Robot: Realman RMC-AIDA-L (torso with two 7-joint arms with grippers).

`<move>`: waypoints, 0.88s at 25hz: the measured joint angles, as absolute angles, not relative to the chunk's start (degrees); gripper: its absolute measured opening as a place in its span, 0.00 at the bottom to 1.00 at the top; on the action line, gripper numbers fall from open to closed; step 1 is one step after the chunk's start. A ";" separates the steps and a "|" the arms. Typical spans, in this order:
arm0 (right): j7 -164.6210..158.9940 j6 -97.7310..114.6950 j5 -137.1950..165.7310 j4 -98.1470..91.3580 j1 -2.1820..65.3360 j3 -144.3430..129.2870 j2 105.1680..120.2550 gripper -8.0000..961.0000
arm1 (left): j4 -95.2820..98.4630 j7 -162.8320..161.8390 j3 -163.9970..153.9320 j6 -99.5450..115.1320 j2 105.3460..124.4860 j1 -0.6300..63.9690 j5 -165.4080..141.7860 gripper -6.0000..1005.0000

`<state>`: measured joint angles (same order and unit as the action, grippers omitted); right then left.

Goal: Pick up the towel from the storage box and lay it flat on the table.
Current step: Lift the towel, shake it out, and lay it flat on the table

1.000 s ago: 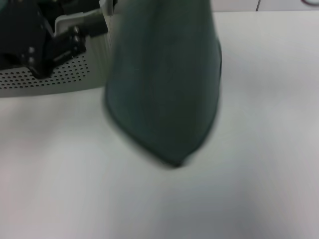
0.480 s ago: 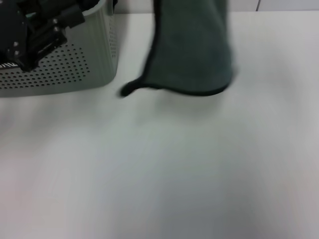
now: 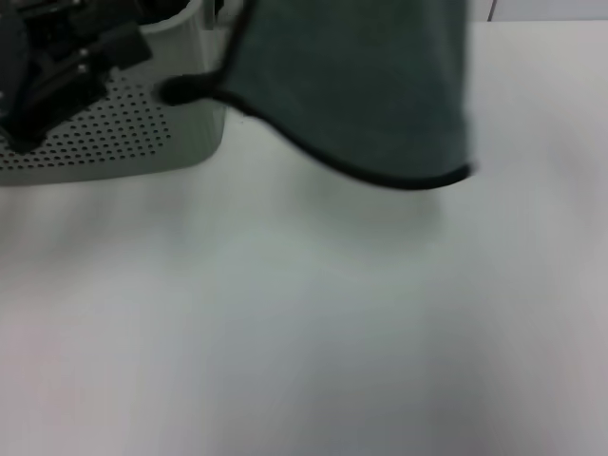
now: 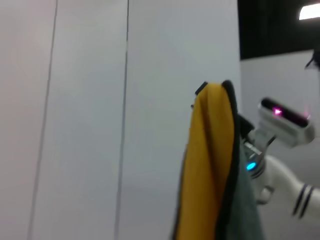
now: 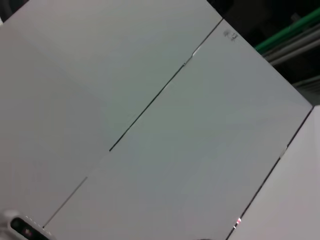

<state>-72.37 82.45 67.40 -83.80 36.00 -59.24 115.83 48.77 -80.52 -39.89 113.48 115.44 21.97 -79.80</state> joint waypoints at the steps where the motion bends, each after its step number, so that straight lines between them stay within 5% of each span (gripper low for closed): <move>1: -72.35 82.45 67.33 -84.22 35.99 -59.25 115.82 0.02 | 46.88 -81.03 -39.96 114.58 114.55 22.69 -79.40 0.36; 6: -72.29 82.78 66.70 -85.68 34.39 -59.59 115.91 0.02 | 43.03 -81.05 -40.79 116.28 113.13 24.19 -79.31 0.37; 12: -72.27 84.34 63.86 -85.57 32.95 -59.85 115.88 0.02 | 43.01 -80.21 -42.27 116.30 113.60 25.54 -80.85 0.38; 17: -72.53 85.52 62.97 -85.59 33.15 -60.21 115.85 0.02 | 42.79 -80.99 -44.39 116.18 113.61 27.30 -82.61 0.56; 22: -72.52 86.07 62.66 -85.71 33.31 -61.39 115.95 0.02 | 42.33 -82.59 -45.31 116.12 113.77 28.71 -84.77 0.56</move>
